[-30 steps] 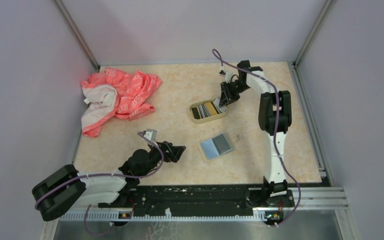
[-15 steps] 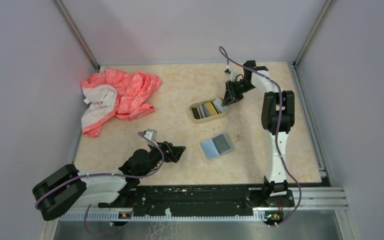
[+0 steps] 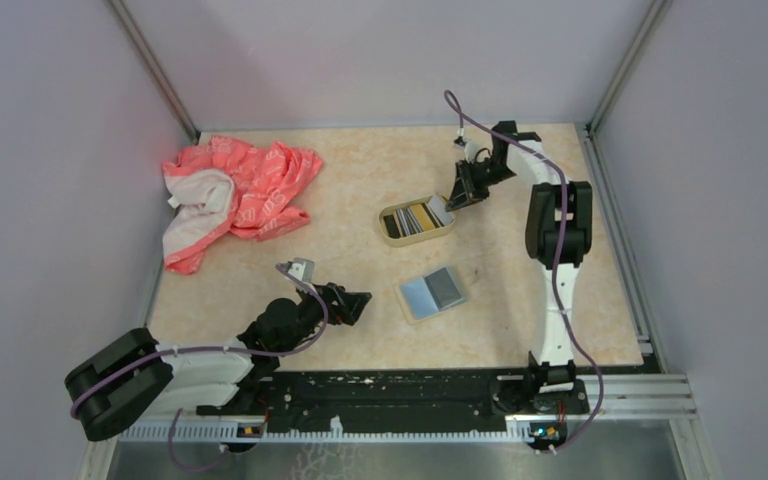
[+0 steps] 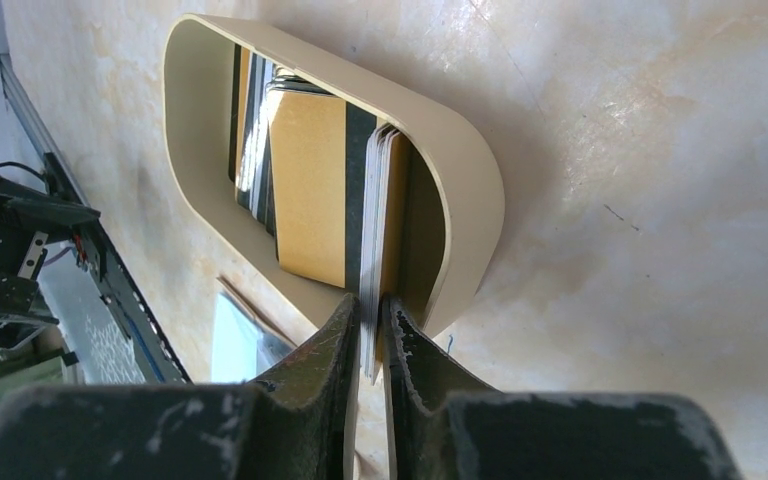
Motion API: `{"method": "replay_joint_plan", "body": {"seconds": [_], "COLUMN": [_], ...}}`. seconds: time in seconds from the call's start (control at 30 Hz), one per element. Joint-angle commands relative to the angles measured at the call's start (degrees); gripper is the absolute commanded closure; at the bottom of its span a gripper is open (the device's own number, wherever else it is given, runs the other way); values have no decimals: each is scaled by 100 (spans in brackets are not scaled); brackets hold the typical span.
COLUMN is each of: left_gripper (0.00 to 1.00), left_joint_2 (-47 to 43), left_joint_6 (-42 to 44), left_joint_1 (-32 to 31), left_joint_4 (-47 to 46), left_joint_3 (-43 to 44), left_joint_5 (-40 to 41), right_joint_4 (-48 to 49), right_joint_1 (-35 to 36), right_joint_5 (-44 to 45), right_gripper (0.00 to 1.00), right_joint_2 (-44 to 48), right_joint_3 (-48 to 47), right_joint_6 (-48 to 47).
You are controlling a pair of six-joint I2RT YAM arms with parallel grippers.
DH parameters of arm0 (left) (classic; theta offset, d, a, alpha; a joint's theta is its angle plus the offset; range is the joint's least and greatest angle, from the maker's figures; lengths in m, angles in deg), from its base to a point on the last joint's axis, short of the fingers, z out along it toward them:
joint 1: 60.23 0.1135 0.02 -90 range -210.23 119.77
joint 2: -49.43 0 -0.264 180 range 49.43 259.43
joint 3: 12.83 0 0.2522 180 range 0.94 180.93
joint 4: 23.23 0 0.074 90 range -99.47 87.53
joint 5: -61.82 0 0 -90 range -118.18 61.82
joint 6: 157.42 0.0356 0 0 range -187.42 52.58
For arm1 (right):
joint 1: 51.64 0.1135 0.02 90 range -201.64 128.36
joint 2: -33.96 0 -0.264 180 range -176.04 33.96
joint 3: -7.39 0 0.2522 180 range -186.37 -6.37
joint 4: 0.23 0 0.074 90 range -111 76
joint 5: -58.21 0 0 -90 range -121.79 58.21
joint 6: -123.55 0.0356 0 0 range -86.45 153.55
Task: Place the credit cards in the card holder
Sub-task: Pick up the credit card from the storage box.
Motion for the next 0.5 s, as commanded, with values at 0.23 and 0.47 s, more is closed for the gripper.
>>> {"method": "replay_joint_plan", "body": {"seconds": [0.23,0.47], "left_gripper": [2,2], "left_joint_2": [3,-6], "left_joint_6": [-19,-20], "left_joint_1": [26,26], "left_joint_4": [-170,-170], "left_joint_3": [-108,-108], "left_joint_5": [31,41], "right_joint_4": [-82,-86], "right_joint_1": [-146,-152], "right_joint_5": [-292,-292], "right_gripper": [88,86], "right_joint_2": [31,7], "right_joint_3": [-300,-276], "right_joint_6": [-49,-66]}}
